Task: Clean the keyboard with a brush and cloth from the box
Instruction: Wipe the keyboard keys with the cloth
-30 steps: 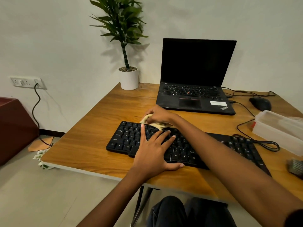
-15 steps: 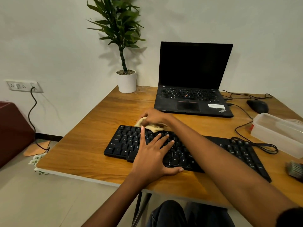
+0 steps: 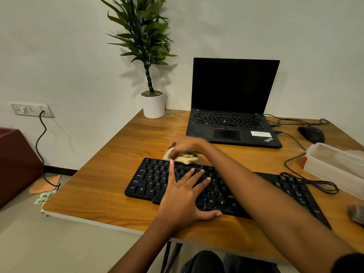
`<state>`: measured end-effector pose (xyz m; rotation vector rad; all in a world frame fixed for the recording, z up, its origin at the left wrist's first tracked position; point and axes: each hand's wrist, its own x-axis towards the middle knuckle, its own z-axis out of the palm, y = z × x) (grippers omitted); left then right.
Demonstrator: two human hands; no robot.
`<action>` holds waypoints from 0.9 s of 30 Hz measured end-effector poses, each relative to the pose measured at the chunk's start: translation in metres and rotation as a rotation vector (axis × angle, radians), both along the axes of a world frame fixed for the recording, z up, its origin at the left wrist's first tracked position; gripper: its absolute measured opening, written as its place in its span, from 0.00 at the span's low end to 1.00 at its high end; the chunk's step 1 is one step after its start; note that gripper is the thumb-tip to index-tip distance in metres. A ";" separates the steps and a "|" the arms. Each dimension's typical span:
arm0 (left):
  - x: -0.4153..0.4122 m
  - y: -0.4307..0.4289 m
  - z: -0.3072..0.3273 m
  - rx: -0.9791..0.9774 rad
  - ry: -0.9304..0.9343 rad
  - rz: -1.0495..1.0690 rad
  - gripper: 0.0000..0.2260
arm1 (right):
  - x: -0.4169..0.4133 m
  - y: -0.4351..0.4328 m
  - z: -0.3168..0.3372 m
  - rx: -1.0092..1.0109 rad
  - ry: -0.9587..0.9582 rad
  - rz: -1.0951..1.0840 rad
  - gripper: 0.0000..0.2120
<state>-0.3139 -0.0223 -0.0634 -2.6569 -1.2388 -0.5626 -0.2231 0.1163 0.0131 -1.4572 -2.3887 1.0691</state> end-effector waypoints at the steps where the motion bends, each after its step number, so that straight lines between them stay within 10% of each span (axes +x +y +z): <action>1: 0.000 0.000 0.000 0.004 -0.029 -0.020 0.36 | -0.018 0.002 -0.004 0.001 0.059 -0.001 0.12; 6: -0.001 0.000 0.000 0.008 -0.101 -0.051 0.35 | -0.052 0.001 -0.016 -0.027 0.274 -0.017 0.11; 27: -0.003 0.001 -0.002 0.030 -0.065 -0.030 0.35 | -0.037 0.000 -0.006 0.031 0.033 0.023 0.11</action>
